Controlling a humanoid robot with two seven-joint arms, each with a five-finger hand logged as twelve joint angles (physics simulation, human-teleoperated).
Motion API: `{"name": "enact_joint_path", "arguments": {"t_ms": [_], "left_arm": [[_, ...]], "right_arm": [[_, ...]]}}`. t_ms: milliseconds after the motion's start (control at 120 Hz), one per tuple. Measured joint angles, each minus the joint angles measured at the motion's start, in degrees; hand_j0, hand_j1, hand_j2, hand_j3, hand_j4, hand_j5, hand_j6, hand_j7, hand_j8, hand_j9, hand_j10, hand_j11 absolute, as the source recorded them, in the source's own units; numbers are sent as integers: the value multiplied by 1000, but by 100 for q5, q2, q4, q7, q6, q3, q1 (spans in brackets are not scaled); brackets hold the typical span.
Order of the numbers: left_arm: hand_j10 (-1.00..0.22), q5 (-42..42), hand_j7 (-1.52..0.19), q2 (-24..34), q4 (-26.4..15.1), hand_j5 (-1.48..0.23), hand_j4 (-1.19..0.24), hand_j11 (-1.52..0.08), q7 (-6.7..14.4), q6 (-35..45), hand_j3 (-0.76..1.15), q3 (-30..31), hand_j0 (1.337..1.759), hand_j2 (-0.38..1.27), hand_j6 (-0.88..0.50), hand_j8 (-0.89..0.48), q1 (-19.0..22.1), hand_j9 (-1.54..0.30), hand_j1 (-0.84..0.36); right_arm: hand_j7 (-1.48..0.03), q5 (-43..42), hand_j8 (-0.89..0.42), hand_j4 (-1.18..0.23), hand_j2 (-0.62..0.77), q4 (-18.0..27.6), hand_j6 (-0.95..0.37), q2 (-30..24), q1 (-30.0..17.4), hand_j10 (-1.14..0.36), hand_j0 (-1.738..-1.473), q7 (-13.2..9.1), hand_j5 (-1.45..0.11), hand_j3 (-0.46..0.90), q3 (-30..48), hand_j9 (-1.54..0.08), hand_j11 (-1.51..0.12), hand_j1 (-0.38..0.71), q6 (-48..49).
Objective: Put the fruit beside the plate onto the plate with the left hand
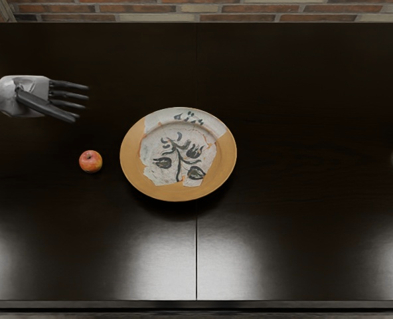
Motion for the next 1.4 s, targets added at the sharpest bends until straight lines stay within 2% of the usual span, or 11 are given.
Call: {"name": "enact_joint_path", "arguments": {"t_ms": [175, 367, 433, 517, 600, 650, 725, 850, 925, 1142, 1400], "left_arm": [[-245, 184, -320, -18, -15, -320, -246, -320, 2, -1, 0, 19, 1658, 50, -245, -245, -170, -320, 54], [-246, 1969, -321, -193, -231, -321, -247, -320, 20, 0, 0, 49, 1658, 50, -247, -246, -712, -320, 54], [-246, 2399, -321, -358, -355, -321, -247, -320, 133, 0, 0, 52, 1658, 50, -247, -247, -837, -321, 54], [-247, 2795, -321, -378, -669, -321, -247, -321, 254, 1, 0, 54, 1658, 50, -247, -247, -828, -321, 54], [-247, 3087, -321, -213, -1311, -321, -248, -321, 426, 1, 0, 197, 1658, 50, -248, -248, -902, -321, 54], [-248, 3178, -321, -21, -1747, -321, -248, -321, 482, 73, 0, 466, 1658, 50, -249, -248, -1211, -321, 54], [-248, 3242, -321, 71, -2367, -321, -248, -321, 525, 635, 0, 1291, 1658, 50, -248, -248, -2043, -321, 54], [-248, 3253, -321, 70, -3048, -321, -249, -321, 547, 1592, 0, 2314, 1658, 50, -249, -249, -2375, -321, 54], [-248, 3257, -321, 63, -3386, -321, -249, -321, 551, 2264, 0, 2994, 1658, 50, -249, -249, -2982, -321, 54], [-248, 3303, -321, -400, -3967, -321, -249, -321, 616, 3581, 0, 4189, 1658, 51, -249, -249, -3311, -321, 54], [-248, 3315, -321, -1397, -4037, -321, -248, -321, 705, 4593, 0, 5241, 1658, 50, -249, -248, -3568, -321, 54]], "right_arm": [[-43, 0, -33, -33, -7, 11, -33, 0, -7, -33, -1658, -31, -43, 0, -7, -43, -43, -310, 7], [-43, -1, -33, -33, -6, 15, -33, 0, -14, -33, -1658, -54, -43, 0, -8, -43, -43, -310, 8], [-43, -1, -33, -33, -7, 16, -33, 0, -15, -33, -1658, -56, -43, 0, -9, -43, -43, -310, 8], [-43, -1, -33, -33, -7, 15, -33, 0, -15, -33, -1658, -56, -43, 0, -9, -43, -43, -310, 8], [-43, -1, -33, -33, -6, 17, -33, 0, -16, -33, -1658, -59, -43, 0, -9, -43, -43, -310, 8], [-43, -1, -33, -33, -7, 17, -33, 0, -16, -33, -1658, -58, -43, 0, -9, -43, -43, -310, 8], [-43, -1, -33, -33, -7, 17, -33, 0, -16, -33, -1658, -58, -43, 0, -9, -43, -43, -310, 8], [-43, -1, -33, -33, -7, 18, -33, 0, -16, -33, -1658, -59, -43, 0, -8, -43, -43, -310, 8], [-43, -1, -33, -33, -7, 18, -33, 0, -16, -33, -1658, -59, -43, 0, -8, -43, -43, -310, 8], [-43, -1, -33, -33, -7, 17, -33, 0, -16, -33, -1658, -59, -43, 0, -9, -43, -43, -310, 8], [-43, -1, -33, -33, -7, 16, -33, 0, -16, -33, -1658, -58, -43, 0, -9, -43, -43, -310, 8]]}}
